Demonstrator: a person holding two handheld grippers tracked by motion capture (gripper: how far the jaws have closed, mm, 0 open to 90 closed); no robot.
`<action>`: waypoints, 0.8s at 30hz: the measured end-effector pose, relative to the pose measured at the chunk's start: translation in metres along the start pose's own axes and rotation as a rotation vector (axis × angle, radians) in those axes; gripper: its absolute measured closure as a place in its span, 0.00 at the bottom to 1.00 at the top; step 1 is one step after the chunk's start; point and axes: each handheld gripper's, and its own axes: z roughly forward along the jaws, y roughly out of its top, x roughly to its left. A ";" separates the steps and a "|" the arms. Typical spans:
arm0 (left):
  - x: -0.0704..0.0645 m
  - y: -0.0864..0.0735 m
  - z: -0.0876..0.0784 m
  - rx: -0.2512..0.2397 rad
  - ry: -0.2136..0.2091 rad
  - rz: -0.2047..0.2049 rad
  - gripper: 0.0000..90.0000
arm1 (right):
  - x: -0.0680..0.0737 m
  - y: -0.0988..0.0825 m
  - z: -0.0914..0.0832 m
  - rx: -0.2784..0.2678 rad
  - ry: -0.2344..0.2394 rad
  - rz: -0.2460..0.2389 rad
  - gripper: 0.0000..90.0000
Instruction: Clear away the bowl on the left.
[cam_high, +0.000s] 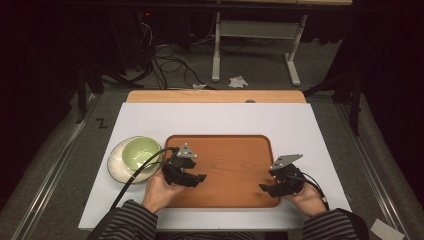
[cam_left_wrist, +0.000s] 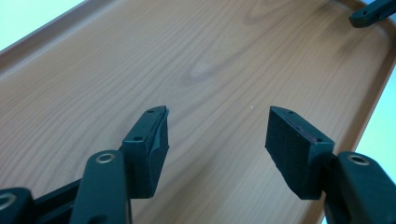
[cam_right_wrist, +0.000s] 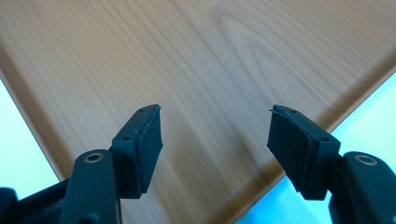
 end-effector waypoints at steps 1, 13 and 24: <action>0.002 0.001 -0.001 0.000 0.004 -0.002 0.43 | 0.000 0.000 0.000 0.001 0.001 0.000 0.41; 0.002 0.001 -0.006 -0.010 0.025 0.010 0.42 | 0.001 0.000 0.001 0.007 0.002 0.005 0.41; 0.003 0.000 -0.010 -0.014 0.040 0.018 0.41 | 0.000 0.000 0.001 0.006 0.006 -0.011 0.41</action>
